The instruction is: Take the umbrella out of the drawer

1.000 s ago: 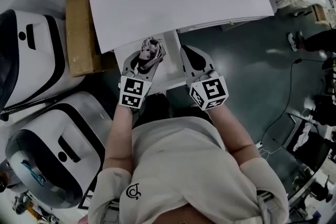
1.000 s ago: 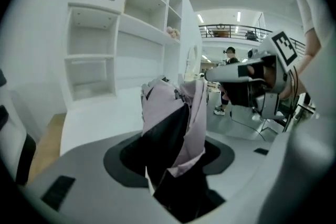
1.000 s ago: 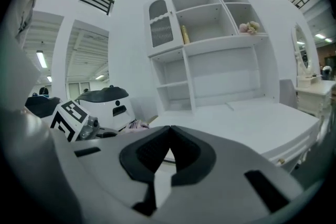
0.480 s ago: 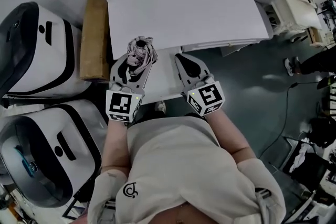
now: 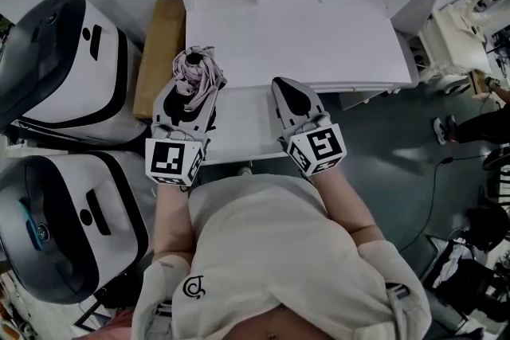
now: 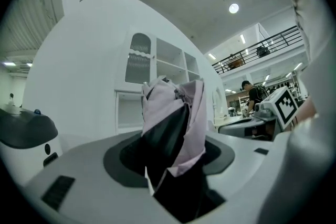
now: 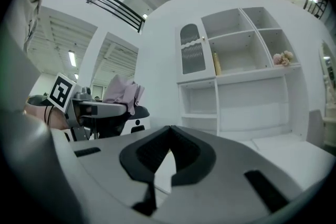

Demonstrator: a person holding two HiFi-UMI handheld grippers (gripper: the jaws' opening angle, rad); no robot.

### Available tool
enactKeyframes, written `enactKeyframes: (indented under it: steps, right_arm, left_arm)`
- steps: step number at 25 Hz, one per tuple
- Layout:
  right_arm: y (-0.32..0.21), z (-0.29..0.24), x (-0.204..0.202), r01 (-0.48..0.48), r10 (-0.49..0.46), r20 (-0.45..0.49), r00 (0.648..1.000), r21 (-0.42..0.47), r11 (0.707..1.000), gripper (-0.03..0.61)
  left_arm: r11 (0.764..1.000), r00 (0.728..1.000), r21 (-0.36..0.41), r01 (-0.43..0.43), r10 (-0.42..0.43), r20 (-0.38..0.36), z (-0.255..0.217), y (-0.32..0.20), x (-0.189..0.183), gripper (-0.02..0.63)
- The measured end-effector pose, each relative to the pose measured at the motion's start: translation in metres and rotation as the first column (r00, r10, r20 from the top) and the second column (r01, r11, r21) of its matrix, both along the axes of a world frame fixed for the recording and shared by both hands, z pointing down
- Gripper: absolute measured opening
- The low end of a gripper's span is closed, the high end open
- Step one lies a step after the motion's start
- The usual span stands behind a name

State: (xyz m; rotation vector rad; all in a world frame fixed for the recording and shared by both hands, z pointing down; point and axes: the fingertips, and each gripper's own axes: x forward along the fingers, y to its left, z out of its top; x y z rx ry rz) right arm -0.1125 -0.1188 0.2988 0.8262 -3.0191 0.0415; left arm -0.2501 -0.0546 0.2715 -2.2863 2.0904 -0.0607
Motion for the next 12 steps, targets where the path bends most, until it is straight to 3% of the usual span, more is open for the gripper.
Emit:
enactKeyframes:
  steps: [5,12]
  right_arm:
    - [0.002,-0.002,0.002,-0.032,0.032,-0.014,0.999,0.034,0.999,0.005]
    - [0.011,0.000,0.005,-0.001,0.003,-0.044,0.999,0.047,0.999,0.005]
  left_arm:
    - [1.000,1.000,-0.007,-0.007,0.007,0.003,0.002,0.005,0.001,0.245]
    - [1.000,1.000,-0.025,0.002,-0.002,-0.002,0.005,0.006,0.001,0.245]
